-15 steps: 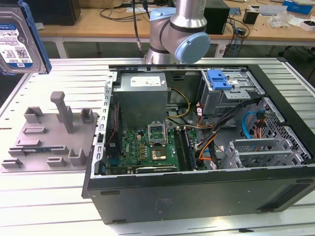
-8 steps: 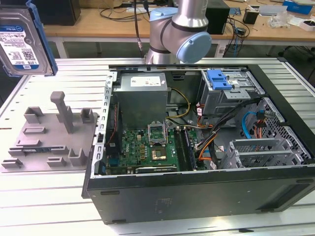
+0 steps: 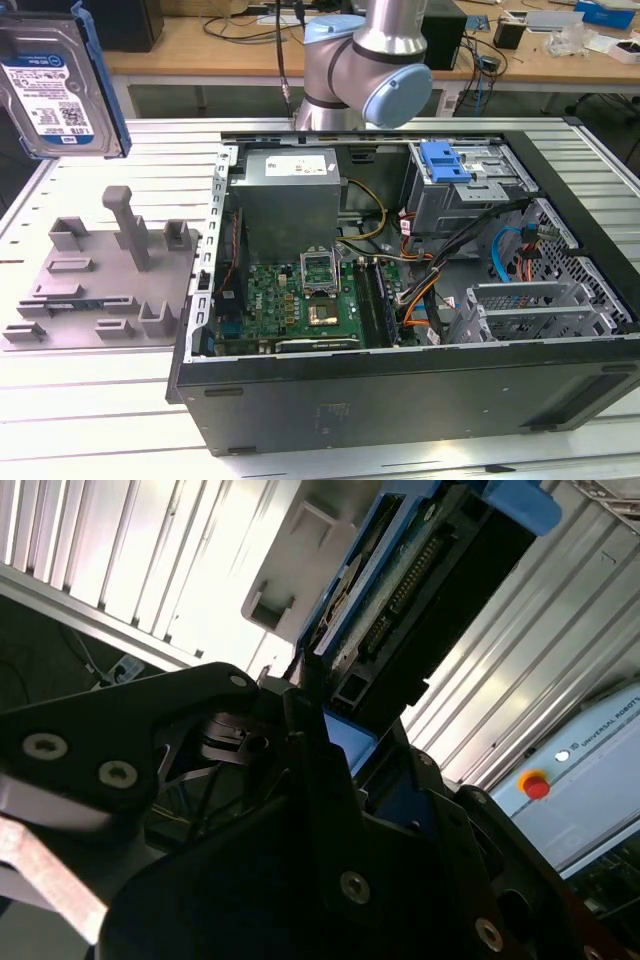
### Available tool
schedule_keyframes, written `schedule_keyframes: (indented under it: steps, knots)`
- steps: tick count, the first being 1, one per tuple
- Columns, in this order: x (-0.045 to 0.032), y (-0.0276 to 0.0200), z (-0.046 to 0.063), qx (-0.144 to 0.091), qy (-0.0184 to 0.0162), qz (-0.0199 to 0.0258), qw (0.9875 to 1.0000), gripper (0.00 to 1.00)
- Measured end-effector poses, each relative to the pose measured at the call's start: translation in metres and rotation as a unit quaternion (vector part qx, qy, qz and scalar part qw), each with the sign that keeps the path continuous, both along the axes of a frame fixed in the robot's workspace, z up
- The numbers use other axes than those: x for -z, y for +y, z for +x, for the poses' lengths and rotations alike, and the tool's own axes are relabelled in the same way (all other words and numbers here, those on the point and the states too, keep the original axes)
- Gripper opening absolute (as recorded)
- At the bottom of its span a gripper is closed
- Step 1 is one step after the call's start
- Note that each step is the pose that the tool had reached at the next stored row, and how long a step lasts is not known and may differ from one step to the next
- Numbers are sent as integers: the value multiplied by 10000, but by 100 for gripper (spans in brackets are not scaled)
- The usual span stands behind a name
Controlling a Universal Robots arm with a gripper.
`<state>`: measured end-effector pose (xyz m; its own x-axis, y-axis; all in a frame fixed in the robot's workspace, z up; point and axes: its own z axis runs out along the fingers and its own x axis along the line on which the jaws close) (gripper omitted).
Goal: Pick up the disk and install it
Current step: 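Pick up the disk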
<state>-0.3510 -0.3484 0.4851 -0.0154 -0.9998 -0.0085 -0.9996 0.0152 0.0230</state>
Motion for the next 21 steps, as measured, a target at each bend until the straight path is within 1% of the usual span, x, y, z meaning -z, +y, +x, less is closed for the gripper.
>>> schedule_keyframes:
  steps: [3, 4, 13, 16, 17, 18, 21]
  knots:
    - [-8, -45, 92, 0, 10, 1, 10000, 37]
    - [-14, -66, 137, 1, 15, 0, 10000, 37]
    - [-37, -199, 454, 1, 55, 0, 10000, 37]
    - [-43, -253, 567, 0, 69, 1, 10000, 37]
    - [-46, -284, 620, 0, 77, 0, 10000, 37]
    - [-48, -305, 651, 0, 82, 0, 10000, 37]
    - [-56, -422, 793, 0, 104, 0, 9999, 37]
